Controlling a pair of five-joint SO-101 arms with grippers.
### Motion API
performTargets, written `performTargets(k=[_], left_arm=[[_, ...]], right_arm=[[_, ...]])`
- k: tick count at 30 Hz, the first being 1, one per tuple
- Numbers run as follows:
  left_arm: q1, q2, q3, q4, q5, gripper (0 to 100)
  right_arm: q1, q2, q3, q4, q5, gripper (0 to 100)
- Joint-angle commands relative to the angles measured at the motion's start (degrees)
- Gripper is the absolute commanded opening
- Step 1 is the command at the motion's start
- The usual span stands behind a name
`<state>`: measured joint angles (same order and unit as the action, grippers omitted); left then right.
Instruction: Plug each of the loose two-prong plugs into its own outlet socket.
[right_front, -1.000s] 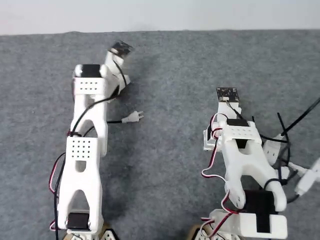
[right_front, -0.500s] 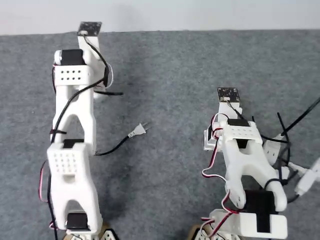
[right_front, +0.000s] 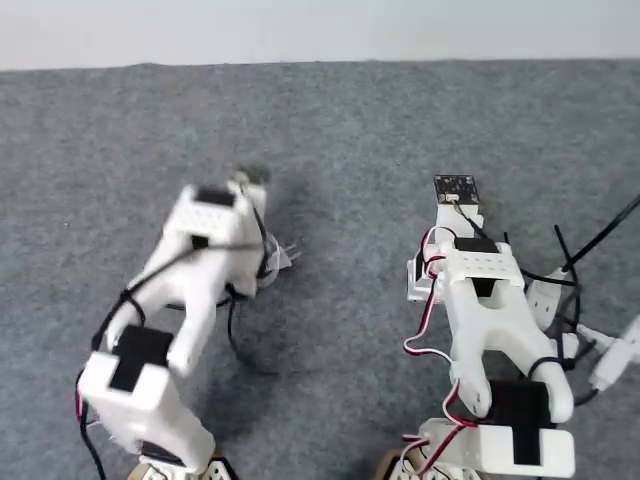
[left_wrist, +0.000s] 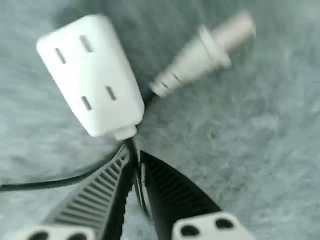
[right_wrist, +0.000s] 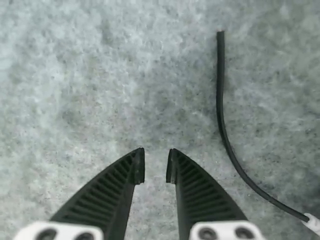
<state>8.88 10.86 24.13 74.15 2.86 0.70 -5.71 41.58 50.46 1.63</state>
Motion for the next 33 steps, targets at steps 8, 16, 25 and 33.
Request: performTargets(k=[8,16,25,33], left_arm=[[6.9,-28.7,31.0,-17.7,1.0,5],[6.7,-46.8,36.6,-16.0,0.6,34],[-0.6,-57.7,30.4,-9.1,0.6,25],[-7.4,-43.2,21.8,-11.2,3.1,25]], right_arm=[[-0.2,-0.3,-1.2,-0.4,2.4,7.6],[-0.2,-0.2,-1.2,-0.4,2.4,7.6],[-0.3,-0.2,-1.2,-0.5,2.3,7.4],[-0.3,-0.2,-1.2,-0.4,2.4,7.2]])
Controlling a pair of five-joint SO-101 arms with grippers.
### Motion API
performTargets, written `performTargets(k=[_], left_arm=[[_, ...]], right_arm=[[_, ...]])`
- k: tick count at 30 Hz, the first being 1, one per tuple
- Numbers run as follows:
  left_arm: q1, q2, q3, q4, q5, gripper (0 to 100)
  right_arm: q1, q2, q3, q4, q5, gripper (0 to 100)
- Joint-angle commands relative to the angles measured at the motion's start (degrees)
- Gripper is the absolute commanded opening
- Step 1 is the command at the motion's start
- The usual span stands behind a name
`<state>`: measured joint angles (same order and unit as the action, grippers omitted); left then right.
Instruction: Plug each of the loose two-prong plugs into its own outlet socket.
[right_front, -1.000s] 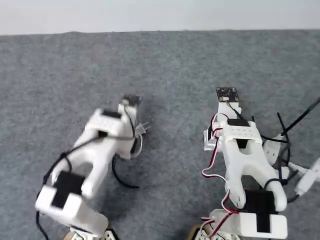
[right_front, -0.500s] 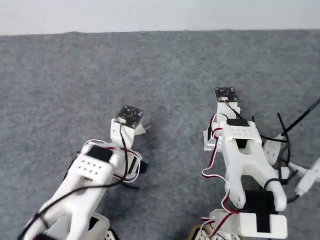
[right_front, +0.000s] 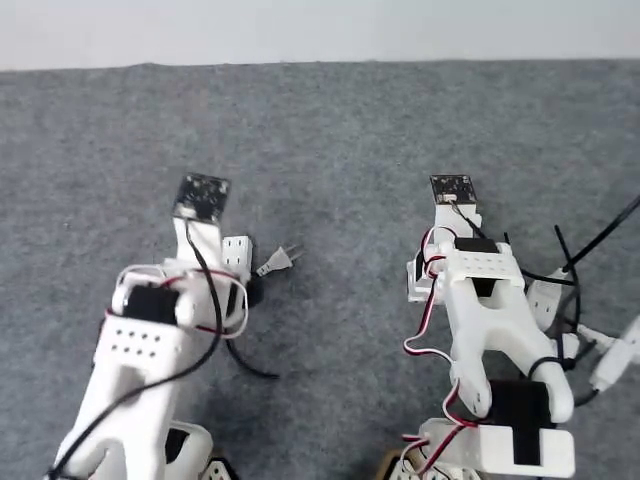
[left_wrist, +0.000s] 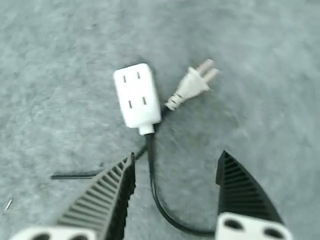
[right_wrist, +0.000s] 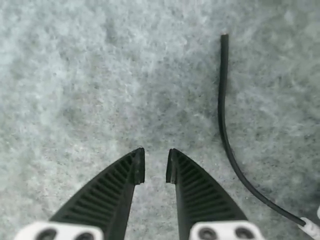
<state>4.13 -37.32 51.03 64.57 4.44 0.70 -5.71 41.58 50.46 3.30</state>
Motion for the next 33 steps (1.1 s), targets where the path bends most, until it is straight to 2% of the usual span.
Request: performTargets(k=[1,9,16,22,28,33], left_arm=[[-3.4,7.5,-6.1,-2.8,1.6,25],[-4.0,28.0,-12.1,-15.1,-0.2,25],[-4.9,45.5,-21.8,-15.8,-3.9,24],[-5.0,46.8,-22.6,-15.5,-3.9,23],[-4.0,46.8,-22.5,-14.7,-4.1,2],[-4.5,46.7,-22.5,-13.7,-3.8,2]], right_arm=[[-0.3,-0.2,-1.2,-0.4,0.6,7.2],[-0.4,-0.2,-1.1,-0.3,0.7,7.2],[-0.4,-0.2,-1.1,-0.3,0.8,7.2],[-0.4,-0.2,-1.1,-0.3,0.8,7.2],[-0.4,-0.3,-1.1,-0.2,0.8,7.2],[-0.4,-0.7,-1.1,0.8,0.8,7.1]])
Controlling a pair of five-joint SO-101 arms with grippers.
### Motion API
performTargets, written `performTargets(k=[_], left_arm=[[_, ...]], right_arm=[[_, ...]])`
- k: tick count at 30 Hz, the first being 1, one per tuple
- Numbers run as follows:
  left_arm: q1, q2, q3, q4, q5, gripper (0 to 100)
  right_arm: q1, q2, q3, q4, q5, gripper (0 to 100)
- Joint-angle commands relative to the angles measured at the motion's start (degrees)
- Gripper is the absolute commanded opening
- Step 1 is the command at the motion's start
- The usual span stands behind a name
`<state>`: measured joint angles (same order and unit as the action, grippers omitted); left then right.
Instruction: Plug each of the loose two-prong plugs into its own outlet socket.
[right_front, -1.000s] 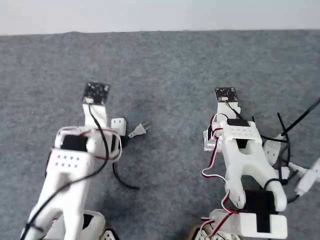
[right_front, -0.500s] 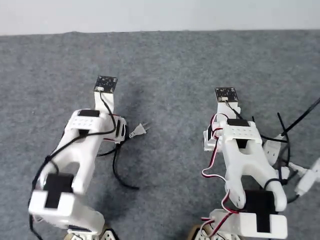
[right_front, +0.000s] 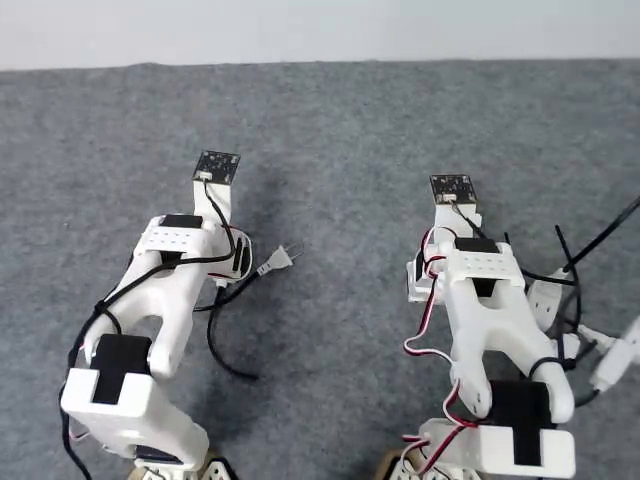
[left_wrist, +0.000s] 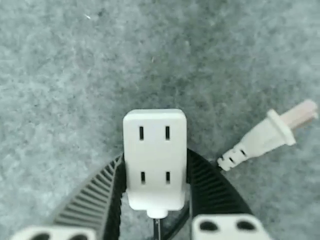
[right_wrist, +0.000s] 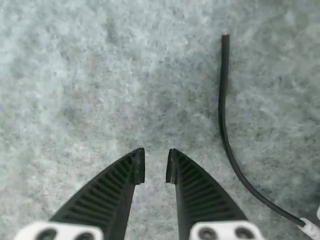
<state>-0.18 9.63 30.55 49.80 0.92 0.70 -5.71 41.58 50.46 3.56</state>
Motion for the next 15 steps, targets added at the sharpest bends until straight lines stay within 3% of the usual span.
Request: performTargets(k=[1,7,15], left_arm=[[-0.2,-0.7,-2.2,2.4,-0.3,2],[-0.3,-10.9,2.1,9.1,-0.3,1],[-7.7,-32.8,16.8,5.4,-0.3,2]], right_arm=[[-0.4,-0.7,-1.1,1.0,0.5,7.1],[-1.7,-2.7,-1.1,1.3,1.1,7.1],[-13.8,-8.0,2.1,-3.6,16.0,7.1]])
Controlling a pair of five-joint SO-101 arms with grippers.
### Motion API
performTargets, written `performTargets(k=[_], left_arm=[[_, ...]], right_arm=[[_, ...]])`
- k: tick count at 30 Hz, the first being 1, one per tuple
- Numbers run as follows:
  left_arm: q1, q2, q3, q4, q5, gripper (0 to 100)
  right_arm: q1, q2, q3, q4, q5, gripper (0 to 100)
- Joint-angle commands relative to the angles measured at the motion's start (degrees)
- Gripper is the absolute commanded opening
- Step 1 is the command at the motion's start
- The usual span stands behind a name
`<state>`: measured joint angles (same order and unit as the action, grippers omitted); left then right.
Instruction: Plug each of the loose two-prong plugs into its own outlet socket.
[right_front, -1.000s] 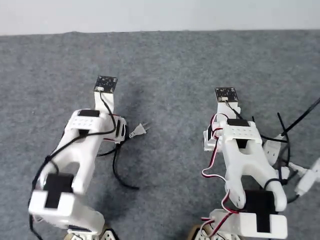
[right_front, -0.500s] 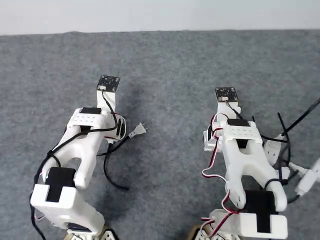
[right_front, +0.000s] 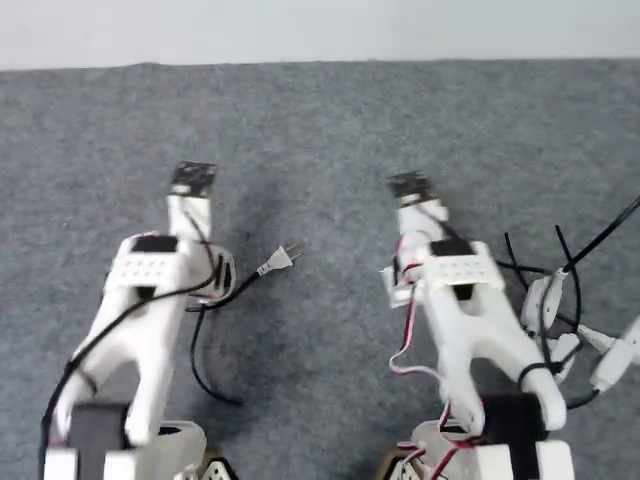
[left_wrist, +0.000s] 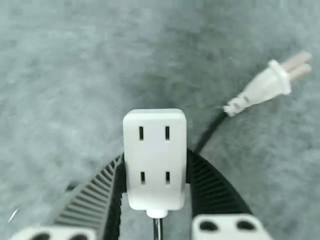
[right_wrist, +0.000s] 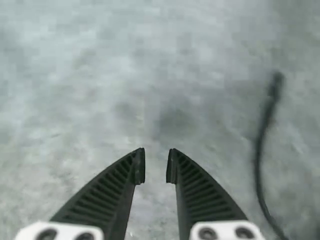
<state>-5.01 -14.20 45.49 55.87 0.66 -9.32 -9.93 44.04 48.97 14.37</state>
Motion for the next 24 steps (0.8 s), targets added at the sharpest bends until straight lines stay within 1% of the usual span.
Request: performTargets(k=[1,5,9,12,14,18,21,24], left_arm=[[-3.6,-10.7,2.9,0.3,0.0,2],[-4.7,-12.7,5.8,2.7,-0.3,2],[-4.7,-12.9,8.1,2.7,-0.4,2],[-4.9,-13.2,9.6,1.7,-0.4,2],[-6.9,-13.2,10.6,-0.8,-0.4,2],[-11.1,-12.8,10.5,-3.7,-0.4,2],[-13.5,-13.2,10.4,-3.8,-0.4,2],[-14.5,-13.2,10.4,-3.9,-0.4,2]], right_arm=[[-5.0,-4.3,-0.4,-2.7,6.7,7.1],[-10.1,-4.3,-1.9,-5.5,13.1,7.1],[-17.1,-4.1,-2.1,-9.6,23.4,7.1],[-22.3,-4.1,-2.1,-12.5,31.8,7.4],[-25.2,-4.0,-3.0,-14.5,35.9,7.4],[-28.7,-1.1,-5.7,-18.9,40.2,7.2],[-29.2,5.3,-10.0,-20.1,42.8,7.2],[-29.1,13.0,-15.8,-20.1,43.7,7.2]])
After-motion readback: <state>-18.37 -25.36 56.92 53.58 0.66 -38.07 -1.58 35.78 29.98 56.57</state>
